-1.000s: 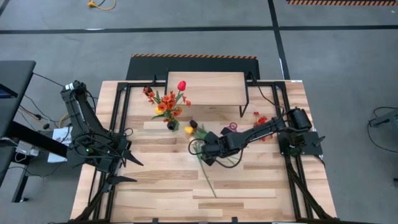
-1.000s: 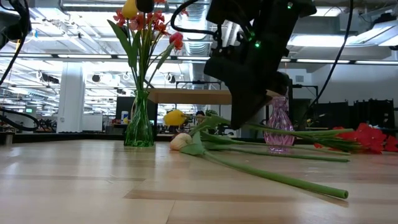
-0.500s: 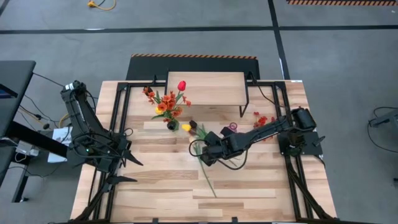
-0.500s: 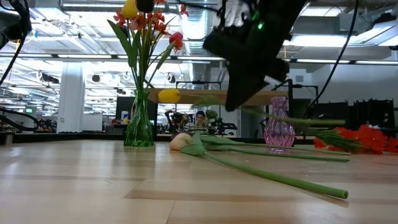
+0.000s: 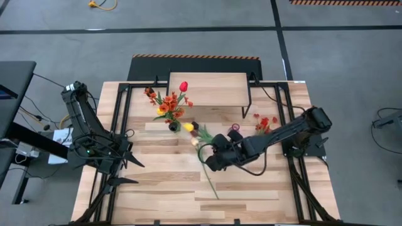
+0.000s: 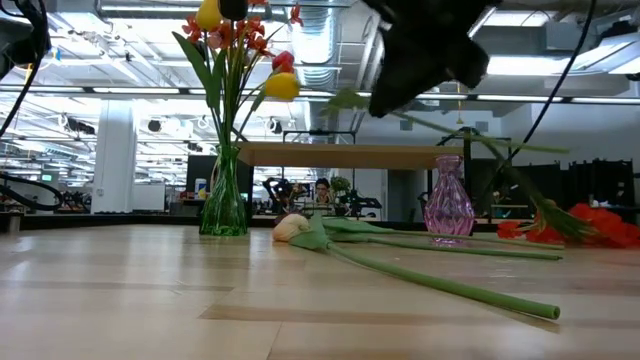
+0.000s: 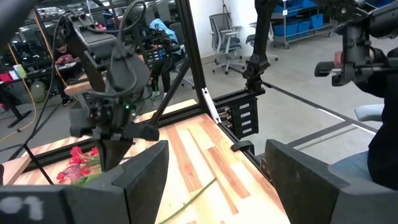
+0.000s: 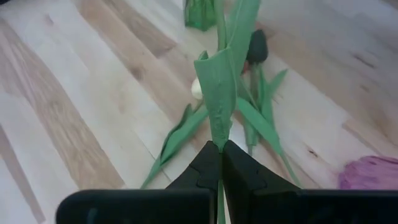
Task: Pick and place flowers into a vace then onto a shelf
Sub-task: Put the yellow tulip into the purple vase
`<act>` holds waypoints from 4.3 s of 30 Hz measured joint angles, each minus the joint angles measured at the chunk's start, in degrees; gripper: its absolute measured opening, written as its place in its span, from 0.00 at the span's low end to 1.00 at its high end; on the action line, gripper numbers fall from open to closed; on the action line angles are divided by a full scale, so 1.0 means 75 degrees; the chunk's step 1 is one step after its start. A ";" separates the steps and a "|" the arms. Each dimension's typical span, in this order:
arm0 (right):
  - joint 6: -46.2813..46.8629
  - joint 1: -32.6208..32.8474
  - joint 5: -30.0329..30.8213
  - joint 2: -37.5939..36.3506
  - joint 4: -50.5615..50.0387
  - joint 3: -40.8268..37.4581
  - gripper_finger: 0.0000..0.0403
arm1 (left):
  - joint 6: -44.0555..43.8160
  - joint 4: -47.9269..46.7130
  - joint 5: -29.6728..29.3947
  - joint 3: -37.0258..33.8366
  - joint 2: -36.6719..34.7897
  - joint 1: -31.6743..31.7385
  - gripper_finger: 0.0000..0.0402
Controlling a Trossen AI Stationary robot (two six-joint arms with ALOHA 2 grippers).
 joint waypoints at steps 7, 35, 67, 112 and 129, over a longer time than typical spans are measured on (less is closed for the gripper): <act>0.0640 0.0584 0.0867 -0.0186 -0.0414 -0.0003 0.01 | 0.0000 -0.0002 0.0000 0.0000 0.0000 -0.0001 0.64; 0.2907 0.1755 0.7656 -0.1428 -0.2766 -0.0310 0.02 | 0.0005 -0.0009 -0.0029 0.0000 -0.0001 0.0002 0.64; 0.4343 -0.1192 0.7699 -0.0833 -0.1180 -0.1363 0.02 | -0.0398 -0.0026 -0.0681 0.0000 -0.0003 -0.0001 0.64; 0.3398 -0.0416 0.7667 -0.0748 -0.1640 -0.1361 0.04 | -0.0629 -0.0005 -0.0659 0.0000 0.0000 -0.0001 0.64; 0.3358 -0.0421 0.7667 -0.0748 -0.1541 -0.1361 0.04 | -0.0629 0.0003 -0.0659 0.0000 -0.0002 0.0000 0.64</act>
